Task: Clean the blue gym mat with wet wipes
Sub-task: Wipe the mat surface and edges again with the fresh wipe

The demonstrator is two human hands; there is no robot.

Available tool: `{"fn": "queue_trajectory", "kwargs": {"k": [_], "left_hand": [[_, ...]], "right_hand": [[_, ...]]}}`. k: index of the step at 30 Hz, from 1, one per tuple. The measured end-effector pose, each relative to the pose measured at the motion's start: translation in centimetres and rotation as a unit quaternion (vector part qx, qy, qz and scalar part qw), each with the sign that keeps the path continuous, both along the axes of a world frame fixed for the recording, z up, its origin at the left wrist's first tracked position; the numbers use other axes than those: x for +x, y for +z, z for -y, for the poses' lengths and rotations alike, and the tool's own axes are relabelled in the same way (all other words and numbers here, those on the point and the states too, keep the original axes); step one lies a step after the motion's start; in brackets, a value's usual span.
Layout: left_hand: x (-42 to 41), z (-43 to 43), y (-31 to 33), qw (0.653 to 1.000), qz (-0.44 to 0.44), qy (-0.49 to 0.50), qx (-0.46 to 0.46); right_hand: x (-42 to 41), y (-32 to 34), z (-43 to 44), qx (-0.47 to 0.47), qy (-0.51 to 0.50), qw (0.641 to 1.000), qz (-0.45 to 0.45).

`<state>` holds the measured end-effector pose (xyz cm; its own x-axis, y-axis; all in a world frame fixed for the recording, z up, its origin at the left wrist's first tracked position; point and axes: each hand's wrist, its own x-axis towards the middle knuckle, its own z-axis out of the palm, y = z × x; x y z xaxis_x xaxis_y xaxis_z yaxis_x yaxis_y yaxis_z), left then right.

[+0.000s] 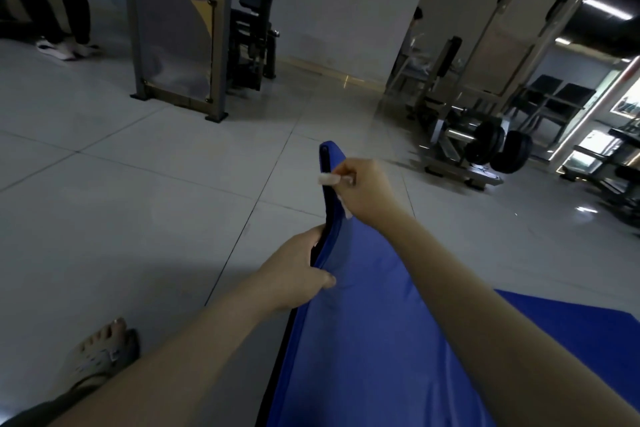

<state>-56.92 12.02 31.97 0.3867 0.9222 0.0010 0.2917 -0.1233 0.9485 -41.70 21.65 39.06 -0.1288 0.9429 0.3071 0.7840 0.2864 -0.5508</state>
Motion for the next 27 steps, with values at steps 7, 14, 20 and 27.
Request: {"fn": "queue_trajectory", "kwargs": {"k": [7,14,20,27], "left_hand": [[-0.4,0.4,-0.3,1.0,-0.008,-0.016,0.015],[-1.0,0.1,0.0,1.0,0.021,-0.007,0.01],[-1.5,-0.5,-0.1,0.999,0.034,0.006,-0.021],[-1.6,0.1,-0.2,1.0,0.002,-0.009,-0.02]], "right_hand": [[-0.7,2.4,-0.6,0.047,-0.038,0.998,-0.015],[-2.4,1.8,0.4,0.006,-0.05,0.999,0.009],[-2.6,-2.4,7.6,0.055,0.002,0.997,0.05],[-1.9,-1.2,1.9,0.072,-0.118,0.99,-0.035]]}}
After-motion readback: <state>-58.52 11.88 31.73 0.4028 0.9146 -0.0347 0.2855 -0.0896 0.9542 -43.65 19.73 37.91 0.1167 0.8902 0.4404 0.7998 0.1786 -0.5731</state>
